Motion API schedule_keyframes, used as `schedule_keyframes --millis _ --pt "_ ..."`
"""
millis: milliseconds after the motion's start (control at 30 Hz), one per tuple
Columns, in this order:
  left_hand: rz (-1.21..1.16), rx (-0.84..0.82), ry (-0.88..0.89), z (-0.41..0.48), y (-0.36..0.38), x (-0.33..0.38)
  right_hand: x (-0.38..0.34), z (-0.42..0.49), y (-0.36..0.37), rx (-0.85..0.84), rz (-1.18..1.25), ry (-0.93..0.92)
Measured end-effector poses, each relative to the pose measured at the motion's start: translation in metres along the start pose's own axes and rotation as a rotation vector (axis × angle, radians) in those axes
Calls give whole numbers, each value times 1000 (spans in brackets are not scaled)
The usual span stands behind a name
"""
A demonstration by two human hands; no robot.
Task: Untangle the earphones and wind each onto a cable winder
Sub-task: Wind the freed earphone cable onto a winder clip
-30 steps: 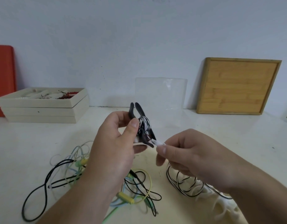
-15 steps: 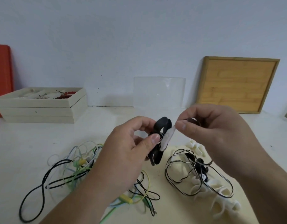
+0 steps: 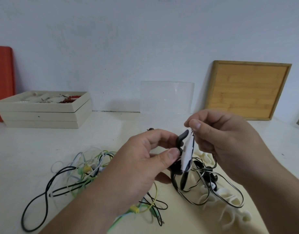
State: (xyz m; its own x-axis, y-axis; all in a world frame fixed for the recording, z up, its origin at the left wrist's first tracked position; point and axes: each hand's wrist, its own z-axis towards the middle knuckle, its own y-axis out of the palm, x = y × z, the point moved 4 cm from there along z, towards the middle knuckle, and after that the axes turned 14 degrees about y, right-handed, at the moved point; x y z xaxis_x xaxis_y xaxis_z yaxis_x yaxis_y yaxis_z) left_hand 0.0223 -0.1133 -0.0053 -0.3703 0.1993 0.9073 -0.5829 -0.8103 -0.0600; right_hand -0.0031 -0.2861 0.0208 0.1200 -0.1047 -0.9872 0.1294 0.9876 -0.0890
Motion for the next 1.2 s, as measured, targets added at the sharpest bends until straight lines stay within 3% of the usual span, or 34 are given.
schedule_keyframes --millis 200,433,733,900,1200 --pt "-221 63 -4 2 2 -4 11 0 12 -22 -90 83" --pt "-309 216 25 3 -3 -7 14 -3 23 -36 -286 145" --pt "-271 450 -4 5 -26 -9 20 -13 40 -293 -495 256" --pt "-312 459 -58 4 -30 -11 6 -20 44 -355 -601 187" --pt "-416 480 -150 5 -34 -9 -7 -21 28 -289 -568 169"
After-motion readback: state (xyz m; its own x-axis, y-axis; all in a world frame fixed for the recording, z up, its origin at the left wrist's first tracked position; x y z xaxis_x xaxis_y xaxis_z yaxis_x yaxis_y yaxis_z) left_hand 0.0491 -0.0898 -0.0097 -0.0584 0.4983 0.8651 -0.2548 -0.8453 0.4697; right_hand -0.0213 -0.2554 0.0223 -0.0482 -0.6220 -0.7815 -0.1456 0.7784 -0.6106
